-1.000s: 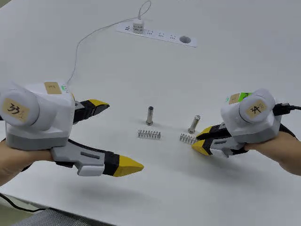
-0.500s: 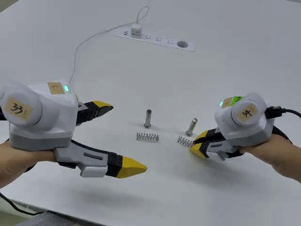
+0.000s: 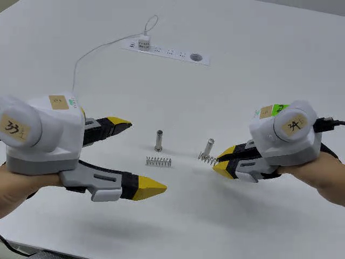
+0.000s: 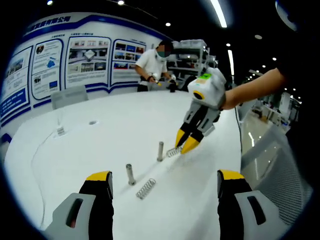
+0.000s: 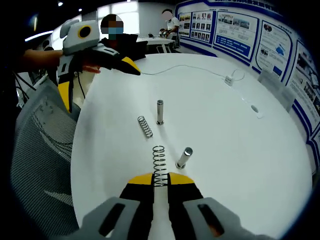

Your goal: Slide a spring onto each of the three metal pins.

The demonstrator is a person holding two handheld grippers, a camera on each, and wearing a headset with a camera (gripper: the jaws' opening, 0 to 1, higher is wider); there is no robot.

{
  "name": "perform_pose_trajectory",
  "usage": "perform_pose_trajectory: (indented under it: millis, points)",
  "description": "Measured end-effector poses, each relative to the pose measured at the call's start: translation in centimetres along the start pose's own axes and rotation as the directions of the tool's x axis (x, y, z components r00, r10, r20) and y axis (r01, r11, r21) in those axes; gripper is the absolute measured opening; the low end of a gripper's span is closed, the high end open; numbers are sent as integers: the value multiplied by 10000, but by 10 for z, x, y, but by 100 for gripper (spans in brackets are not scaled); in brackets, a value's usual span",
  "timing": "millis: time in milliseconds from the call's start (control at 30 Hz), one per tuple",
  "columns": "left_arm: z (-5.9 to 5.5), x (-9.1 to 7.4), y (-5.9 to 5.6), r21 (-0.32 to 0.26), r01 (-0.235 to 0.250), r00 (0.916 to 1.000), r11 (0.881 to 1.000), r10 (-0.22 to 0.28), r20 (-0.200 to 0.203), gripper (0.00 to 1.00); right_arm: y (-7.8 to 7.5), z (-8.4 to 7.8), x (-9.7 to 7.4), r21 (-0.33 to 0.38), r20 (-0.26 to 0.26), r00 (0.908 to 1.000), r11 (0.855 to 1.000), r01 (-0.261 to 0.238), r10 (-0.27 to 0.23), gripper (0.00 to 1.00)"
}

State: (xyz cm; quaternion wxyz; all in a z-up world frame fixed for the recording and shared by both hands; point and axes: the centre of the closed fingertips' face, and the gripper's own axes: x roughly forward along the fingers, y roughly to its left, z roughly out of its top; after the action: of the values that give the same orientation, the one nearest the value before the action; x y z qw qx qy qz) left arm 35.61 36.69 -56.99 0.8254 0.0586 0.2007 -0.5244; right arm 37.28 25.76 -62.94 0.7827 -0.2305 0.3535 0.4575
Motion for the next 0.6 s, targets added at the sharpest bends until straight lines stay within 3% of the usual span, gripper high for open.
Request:
perform_pose_trajectory:
  millis: [200,367,600]
  points:
    - [6,6,-9,209,245,9996,9995,-247,109,87,14,6,-14,-476,81,9999,9988,-67,71,10]
    - [14,9,-23,293,711,9970,9970,-720,300,84,25,13,-23,-691,209,9997,9975,-130,144,10]
    - [15,14,-41,725,1244,9917,9896,-1265,250,76,42,27,-32,-1173,433,9985,9927,-285,337,10]
